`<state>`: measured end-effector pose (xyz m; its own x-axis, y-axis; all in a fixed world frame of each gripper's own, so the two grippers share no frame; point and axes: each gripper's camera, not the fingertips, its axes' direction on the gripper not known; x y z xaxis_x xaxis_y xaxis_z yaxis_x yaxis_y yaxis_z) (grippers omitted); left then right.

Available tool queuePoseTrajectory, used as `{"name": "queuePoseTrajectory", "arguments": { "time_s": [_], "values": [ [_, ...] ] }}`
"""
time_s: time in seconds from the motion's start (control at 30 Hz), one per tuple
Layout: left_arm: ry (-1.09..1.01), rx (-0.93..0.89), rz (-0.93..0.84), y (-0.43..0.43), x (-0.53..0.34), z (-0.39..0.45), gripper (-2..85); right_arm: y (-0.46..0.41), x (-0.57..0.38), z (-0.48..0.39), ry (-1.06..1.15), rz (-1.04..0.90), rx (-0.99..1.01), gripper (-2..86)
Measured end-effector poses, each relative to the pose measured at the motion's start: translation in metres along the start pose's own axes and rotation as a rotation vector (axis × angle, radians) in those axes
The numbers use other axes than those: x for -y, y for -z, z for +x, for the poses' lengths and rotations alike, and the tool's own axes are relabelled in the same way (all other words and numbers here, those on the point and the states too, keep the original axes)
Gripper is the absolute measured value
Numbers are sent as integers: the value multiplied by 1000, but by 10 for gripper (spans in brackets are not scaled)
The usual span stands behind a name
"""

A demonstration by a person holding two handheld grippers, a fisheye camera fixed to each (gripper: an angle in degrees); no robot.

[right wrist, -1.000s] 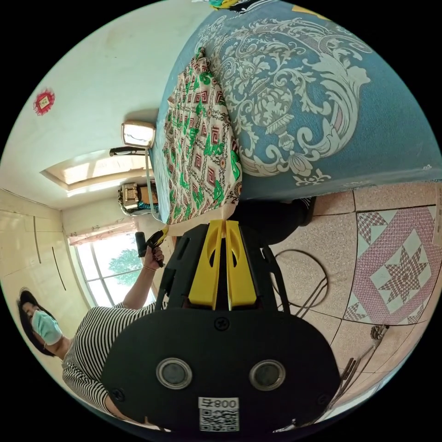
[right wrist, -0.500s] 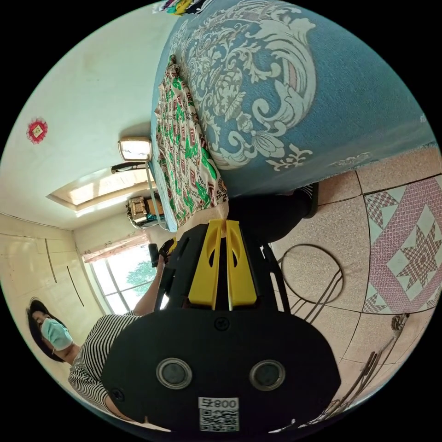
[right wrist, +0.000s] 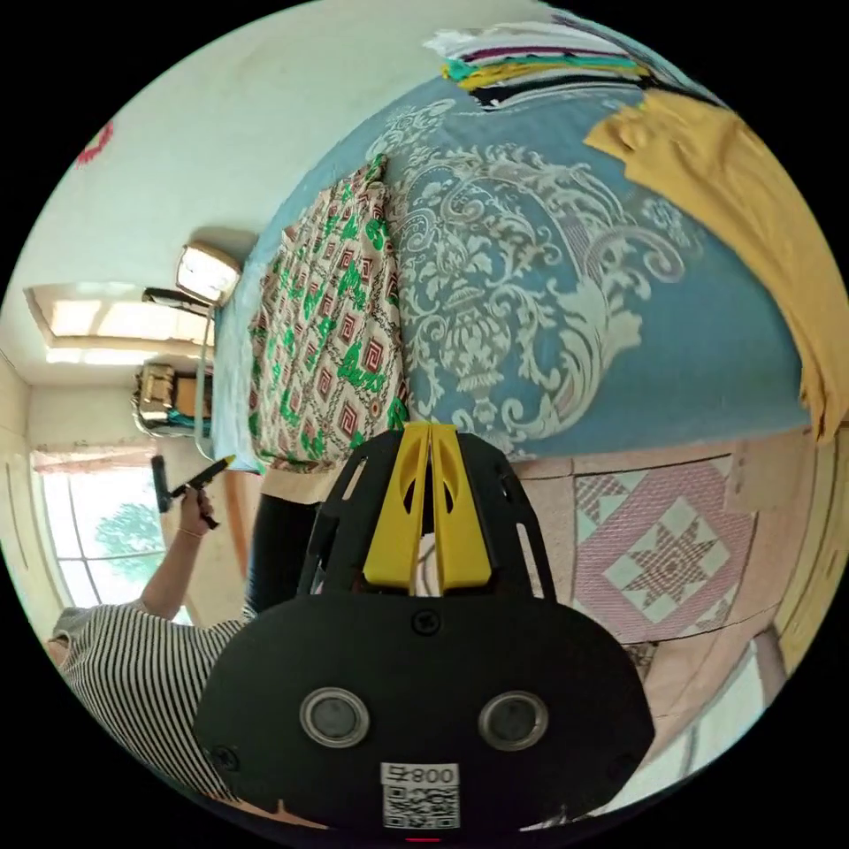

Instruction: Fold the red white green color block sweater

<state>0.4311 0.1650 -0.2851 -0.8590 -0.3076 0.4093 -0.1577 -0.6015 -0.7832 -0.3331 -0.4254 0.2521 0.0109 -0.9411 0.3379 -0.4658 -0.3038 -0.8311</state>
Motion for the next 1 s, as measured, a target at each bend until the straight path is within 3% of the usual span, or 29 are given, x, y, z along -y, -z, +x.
{"name": "queuePoseTrajectory", "arguments": {
  "time_s": [0.17,0.37,0.53,0.6,0.7,0.87,1.0],
  "values": [
    [-115,264,-175,-40,63,50,2,-54,64,-94,188,-130,-438,-2],
    [-114,348,-58,-27,64,82,3,-68,64,-150,297,-83,-584,0],
    [-109,360,-96,-15,77,95,4,-88,60,-189,389,-38,-769,-2],
    [-97,313,-88,-1,84,92,4,-89,64,-195,393,-48,-777,-3],
    [-44,252,75,42,95,85,6,-73,83,-194,341,-74,-679,-2],
    [-42,131,207,81,166,60,15,-19,151,-191,297,110,-472,13],
    [-6,20,204,76,246,37,33,-11,240,-195,320,186,-380,51]
  ]
}}
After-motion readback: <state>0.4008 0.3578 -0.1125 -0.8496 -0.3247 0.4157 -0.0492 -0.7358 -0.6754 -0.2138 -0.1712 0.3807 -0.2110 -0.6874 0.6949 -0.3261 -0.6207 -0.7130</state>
